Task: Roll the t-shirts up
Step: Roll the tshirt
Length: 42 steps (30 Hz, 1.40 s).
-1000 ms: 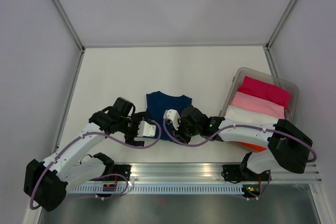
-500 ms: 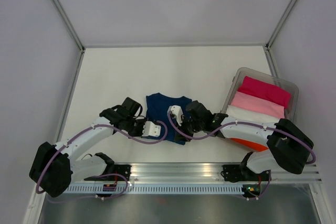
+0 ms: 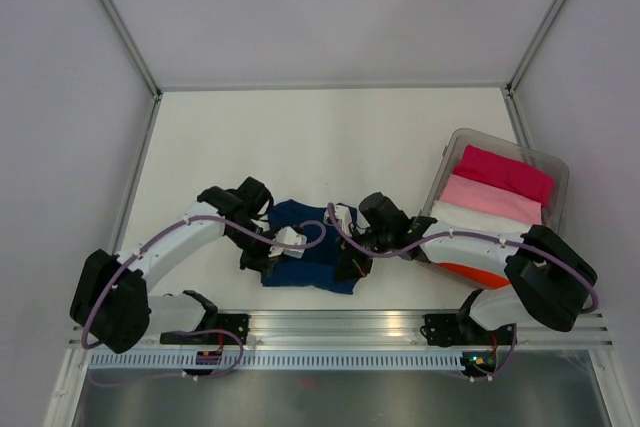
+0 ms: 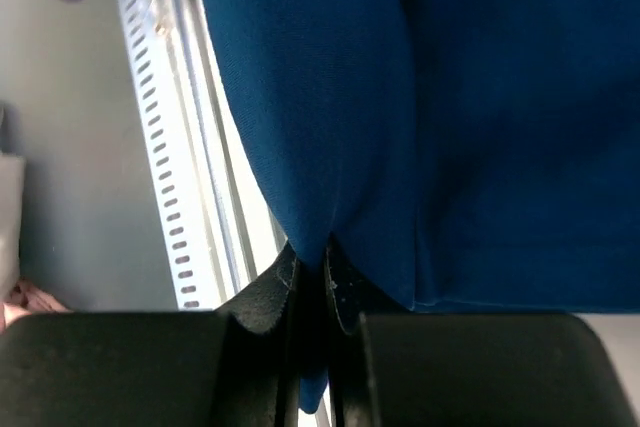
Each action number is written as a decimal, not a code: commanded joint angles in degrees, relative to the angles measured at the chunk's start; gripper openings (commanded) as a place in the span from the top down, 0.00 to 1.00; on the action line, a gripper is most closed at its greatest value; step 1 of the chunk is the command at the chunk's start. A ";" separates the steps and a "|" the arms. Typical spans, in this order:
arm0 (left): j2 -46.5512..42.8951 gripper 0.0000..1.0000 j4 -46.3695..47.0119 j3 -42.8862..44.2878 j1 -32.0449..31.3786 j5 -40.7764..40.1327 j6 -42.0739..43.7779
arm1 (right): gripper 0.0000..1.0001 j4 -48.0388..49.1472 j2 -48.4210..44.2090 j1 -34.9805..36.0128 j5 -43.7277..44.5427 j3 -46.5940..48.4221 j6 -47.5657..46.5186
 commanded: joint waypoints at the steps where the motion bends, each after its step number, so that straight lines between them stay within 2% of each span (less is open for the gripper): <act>1: 6.41 0.98 -2.18 3.96 2.63 1.36 -2.13 | 0.84 0.50 1.96 -4.53 1.35 0.73 3.18; 2: 9.90 0.98 -1.83 5.53 3.16 0.40 -2.66 | 0.79 0.58 2.50 -5.58 1.53 1.51 3.19; 5: 14.76 0.98 0.54 7.47 4.48 -2.32 -5.56 | 0.71 -1.43 4.34 -8.05 5.03 3.88 0.83; 9: 21.96 0.98 2.56 8.62 4.74 -4.44 -9.60 | 0.67 -3.89 5.49 -8.84 6.80 4.86 0.38; 13: 23.56 0.98 4.32 9.85 4.74 -5.67 -11.98 | 0.67 -5.56 0.41 -10.77 8.91 4.07 -0.41; 17: 25.40 0.98 4.68 12.66 4.74 -6.63 -14.70 | 0.67 -13.37 -4.08 -10.78 19.69 8.00 -2.61; 18: 25.93 0.98 4.50 13.28 4.74 -7.07 -16.54 | 0.67 -17.13 -4.79 -10.60 26.25 9.24 -3.05; 20: 27.34 0.98 4.24 14.33 4.74 -7.34 -17.52 | 0.67 -18.66 -7.60 -10.17 30.08 10.66 -3.84; 22: 27.34 0.98 4.24 13.99 4.74 -6.99 -17.35 | 0.69 -15.43 -10.92 -7.62 30.89 8.57 -3.76; 26: 27.43 0.98 4.15 14.16 4.74 -6.64 -17.43 | 0.74 -1.12 -14.11 1.41 28.08 1.36 2.30; 27: 27.26 0.98 4.15 14.16 4.74 -6.55 -17.61 | 0.75 5.61 -13.76 2.83 27.90 0.04 3.44; 30: 26.82 0.96 4.06 14.43 4.74 -5.76 -17.79 | 0.78 13.67 -9.92 6.71 30.09 -3.04 8.45; 34: 26.55 0.88 3.97 14.69 4.74 -6.72 -17.87 | 0.83 15.61 -4.54 6.98 36.85 -3.40 11.80; 36: 26.73 0.80 3.97 14.69 4.66 -7.86 -17.96 | 0.83 15.88 -2.52 6.80 38.27 -3.84 12.41; 37: 26.90 0.76 4.06 14.69 4.66 -9.70 -17.96 | 0.83 15.53 -1.90 6.63 38.27 -4.01 13.02; 38: 26.90 0.67 4.06 14.78 4.74 -10.76 -17.87 | 0.84 14.22 -1.20 6.54 37.84 -4.10 13.47; 40: 26.29 0.60 4.06 15.21 4.74 -12.87 -17.26 | 0.85 12.81 0.21 6.54 38.00 -4.54 15.31; 41: 25.77 0.52 4.06 15.39 4.74 -13.05 -16.39 | 0.86 12.63 0.48 6.45 38.18 -4.98 15.84; 42: 24.89 0.50 4.06 15.74 4.66 -12.97 -15.86 | 0.86 12.89 0.31 6.45 38.71 -5.42 16.63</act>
